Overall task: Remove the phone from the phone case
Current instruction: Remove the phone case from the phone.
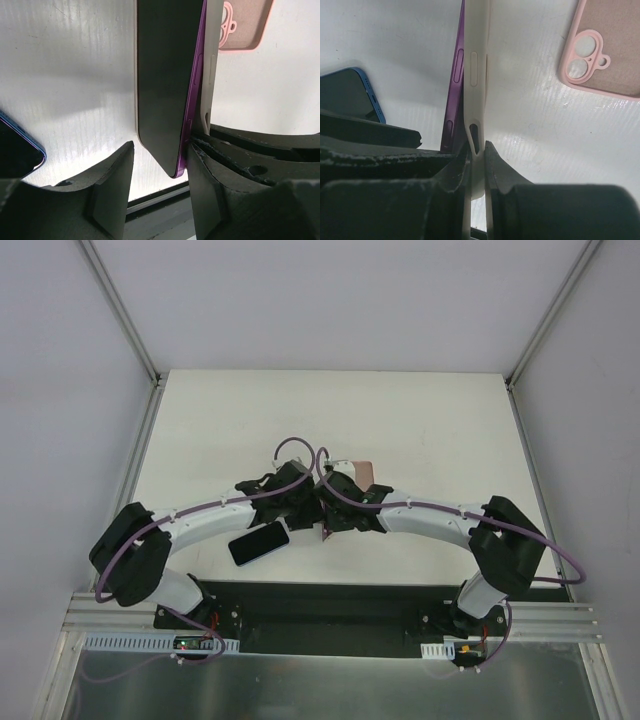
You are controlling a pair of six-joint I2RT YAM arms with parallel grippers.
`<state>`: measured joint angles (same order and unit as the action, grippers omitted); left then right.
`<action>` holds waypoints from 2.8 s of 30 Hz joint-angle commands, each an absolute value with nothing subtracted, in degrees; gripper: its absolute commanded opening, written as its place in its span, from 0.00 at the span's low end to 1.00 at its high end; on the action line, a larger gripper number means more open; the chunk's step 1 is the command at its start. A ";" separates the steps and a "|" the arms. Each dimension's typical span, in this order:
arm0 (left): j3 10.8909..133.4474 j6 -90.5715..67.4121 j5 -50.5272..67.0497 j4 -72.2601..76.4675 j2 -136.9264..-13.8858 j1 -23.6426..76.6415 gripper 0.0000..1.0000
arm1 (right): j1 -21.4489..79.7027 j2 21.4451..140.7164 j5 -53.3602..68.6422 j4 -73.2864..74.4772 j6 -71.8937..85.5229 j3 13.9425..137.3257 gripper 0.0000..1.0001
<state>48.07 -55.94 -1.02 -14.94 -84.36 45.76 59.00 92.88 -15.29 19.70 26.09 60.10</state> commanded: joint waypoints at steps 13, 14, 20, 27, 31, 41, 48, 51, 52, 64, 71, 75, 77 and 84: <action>40.25 -53.44 -23.12 -31.55 -89.73 41.75 0.40 | 61.08 82.00 -6.77 10.37 28.92 64.34 0.01; 40.43 -53.52 -23.20 -31.73 -89.82 41.84 0.40 | 61.00 82.00 -6.68 10.46 28.83 64.34 0.01; 42.01 -53.26 -24.43 -32.70 -91.40 42.80 0.40 | 60.38 81.12 -5.71 10.37 28.57 64.34 0.01; 42.81 -50.28 -19.71 -28.58 -90.36 43.16 0.41 | 60.20 82.61 -4.40 9.32 28.92 64.34 0.01; 40.96 -47.82 -15.65 -23.39 -88.24 43.24 0.41 | 60.12 82.35 -4.66 9.32 29.00 63.81 0.01; 36.74 -44.65 -6.60 -14.42 -88.33 43.42 0.37 | 59.15 78.58 -5.18 8.35 28.92 60.65 0.01; 35.77 -42.89 -2.29 -10.28 -87.80 44.65 0.33 | 58.01 77.43 -3.43 5.89 29.09 58.62 0.01; 36.12 -42.98 -0.10 -8.62 -89.73 45.35 0.31 | 57.92 77.34 -3.08 5.10 29.18 58.27 0.01; 36.47 -43.15 -0.18 -8.00 -90.26 45.61 0.30 | 57.83 77.43 -2.99 4.92 29.27 58.18 0.01; 39.46 -44.56 3.51 -5.89 -97.56 48.69 0.22 | 57.66 77.17 -2.02 3.34 29.79 57.74 0.01; 39.20 -45.35 3.53 -4.83 -96.51 48.69 0.00 | 57.66 75.77 -2.63 3.08 29.97 56.61 0.01; 37.01 -46.23 1.50 -4.83 -92.82 48.43 0.00 | 57.57 72.96 -4.92 5.27 29.62 55.11 0.01; 36.13 -46.58 1.49 -4.83 -90.54 47.82 0.00 | 57.39 71.02 -6.41 6.93 29.09 54.41 0.01; 34.19 -46.14 -1.49 -8.16 -84.03 44.83 0.00 | 56.69 64.78 -12.56 14.58 26.99 51.86 0.01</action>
<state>39.13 -50.41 10.46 9.32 -82.61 47.88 56.86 75.72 -10.26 20.16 25.69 49.41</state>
